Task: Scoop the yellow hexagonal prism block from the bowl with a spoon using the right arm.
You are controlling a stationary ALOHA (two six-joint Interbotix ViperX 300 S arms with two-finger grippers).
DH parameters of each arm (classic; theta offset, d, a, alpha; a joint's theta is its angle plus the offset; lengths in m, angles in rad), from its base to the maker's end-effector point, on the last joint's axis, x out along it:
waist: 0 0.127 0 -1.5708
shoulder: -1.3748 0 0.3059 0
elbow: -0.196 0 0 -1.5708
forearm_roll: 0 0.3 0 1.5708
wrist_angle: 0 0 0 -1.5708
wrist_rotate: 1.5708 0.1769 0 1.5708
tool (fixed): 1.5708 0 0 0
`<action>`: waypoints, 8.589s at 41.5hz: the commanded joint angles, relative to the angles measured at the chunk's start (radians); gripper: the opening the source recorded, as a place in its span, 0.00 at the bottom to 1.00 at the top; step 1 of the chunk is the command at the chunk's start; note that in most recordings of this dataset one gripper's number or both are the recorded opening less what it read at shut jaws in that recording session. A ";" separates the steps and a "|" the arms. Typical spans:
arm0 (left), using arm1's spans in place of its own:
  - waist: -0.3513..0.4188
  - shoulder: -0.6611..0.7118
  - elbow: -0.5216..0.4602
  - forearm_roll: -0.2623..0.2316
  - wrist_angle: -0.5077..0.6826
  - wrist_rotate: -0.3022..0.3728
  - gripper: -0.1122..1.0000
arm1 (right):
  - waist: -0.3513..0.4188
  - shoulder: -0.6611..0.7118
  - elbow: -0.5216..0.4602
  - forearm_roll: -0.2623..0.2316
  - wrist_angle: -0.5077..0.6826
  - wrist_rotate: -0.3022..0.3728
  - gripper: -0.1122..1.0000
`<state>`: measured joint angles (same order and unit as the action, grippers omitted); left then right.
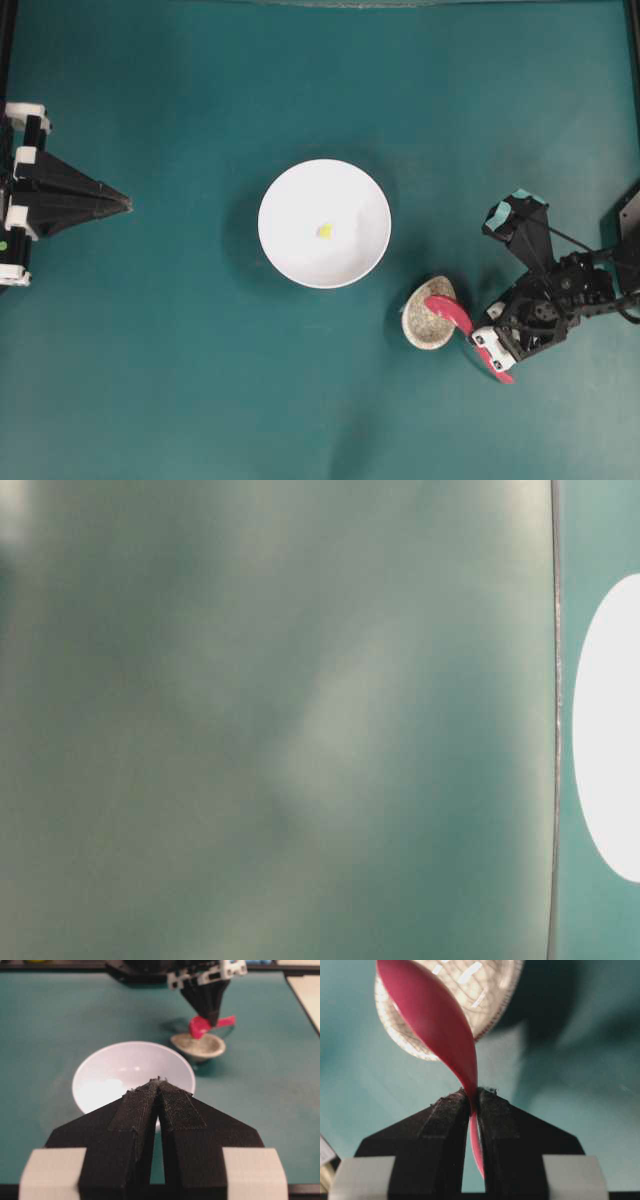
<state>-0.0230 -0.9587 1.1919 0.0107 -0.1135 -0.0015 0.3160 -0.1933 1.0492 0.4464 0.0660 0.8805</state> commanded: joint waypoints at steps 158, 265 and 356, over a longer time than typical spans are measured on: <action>-0.003 0.008 -0.011 0.003 0.020 0.000 0.10 | 0.103 0.091 -0.262 -0.922 0.383 -0.877 0.63; -0.002 0.009 -0.009 0.003 0.023 -0.002 0.10 | 0.021 0.259 -0.394 -0.988 0.152 -0.897 0.62; -0.002 0.005 -0.012 0.003 0.012 -0.015 0.10 | -0.176 -0.118 0.026 -0.354 -0.511 -0.626 0.61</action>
<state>-0.0245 -0.9587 1.1919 0.0107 -0.0890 -0.0153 0.1381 -0.2531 1.0554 0.0828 -0.4188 0.2562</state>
